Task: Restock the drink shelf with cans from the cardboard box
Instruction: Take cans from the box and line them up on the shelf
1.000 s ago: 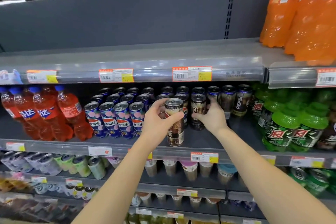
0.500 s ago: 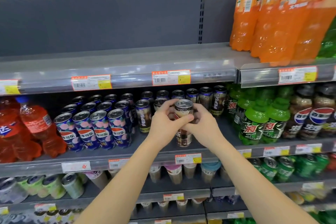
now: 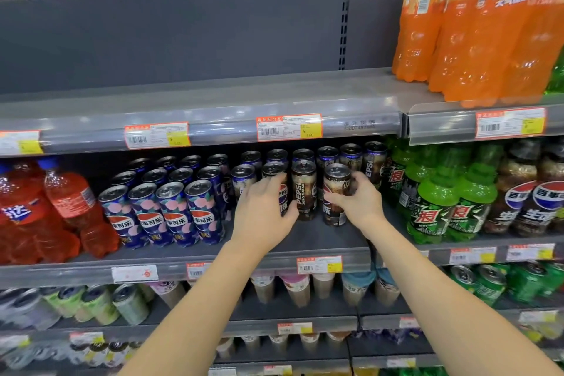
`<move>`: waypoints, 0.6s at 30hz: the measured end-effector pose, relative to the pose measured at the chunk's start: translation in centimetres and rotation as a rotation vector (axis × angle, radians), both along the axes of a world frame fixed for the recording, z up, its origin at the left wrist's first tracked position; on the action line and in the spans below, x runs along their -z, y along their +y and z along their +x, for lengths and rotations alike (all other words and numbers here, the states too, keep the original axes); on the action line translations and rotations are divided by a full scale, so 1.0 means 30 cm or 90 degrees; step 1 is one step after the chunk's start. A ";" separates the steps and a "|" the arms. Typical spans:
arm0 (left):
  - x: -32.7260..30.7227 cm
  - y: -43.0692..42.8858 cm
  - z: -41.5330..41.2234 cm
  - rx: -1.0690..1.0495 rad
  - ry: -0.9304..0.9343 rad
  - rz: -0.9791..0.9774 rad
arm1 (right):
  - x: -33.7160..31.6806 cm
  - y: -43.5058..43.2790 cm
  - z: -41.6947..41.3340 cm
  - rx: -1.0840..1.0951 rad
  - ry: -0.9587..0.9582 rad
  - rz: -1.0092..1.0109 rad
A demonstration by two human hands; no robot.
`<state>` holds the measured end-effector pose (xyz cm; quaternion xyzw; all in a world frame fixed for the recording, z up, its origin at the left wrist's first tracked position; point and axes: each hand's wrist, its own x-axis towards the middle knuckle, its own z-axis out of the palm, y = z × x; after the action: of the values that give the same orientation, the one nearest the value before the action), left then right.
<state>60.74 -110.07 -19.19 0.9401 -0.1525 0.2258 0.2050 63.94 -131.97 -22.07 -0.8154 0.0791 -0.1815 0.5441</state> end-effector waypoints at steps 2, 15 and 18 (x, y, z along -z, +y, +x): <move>0.011 0.001 -0.002 -0.007 -0.007 0.012 | -0.006 -0.007 0.015 -0.001 0.000 -0.026; 0.044 -0.003 -0.018 -0.062 0.014 0.046 | 0.012 -0.016 0.085 -0.020 0.008 -0.072; 0.053 -0.008 -0.034 -0.070 0.033 0.035 | 0.011 -0.016 0.061 0.004 0.033 -0.083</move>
<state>59.72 -110.30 -20.77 0.9578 -0.1011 0.2083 0.1705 65.77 -132.44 -22.41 -0.8533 0.0837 -0.1671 0.4868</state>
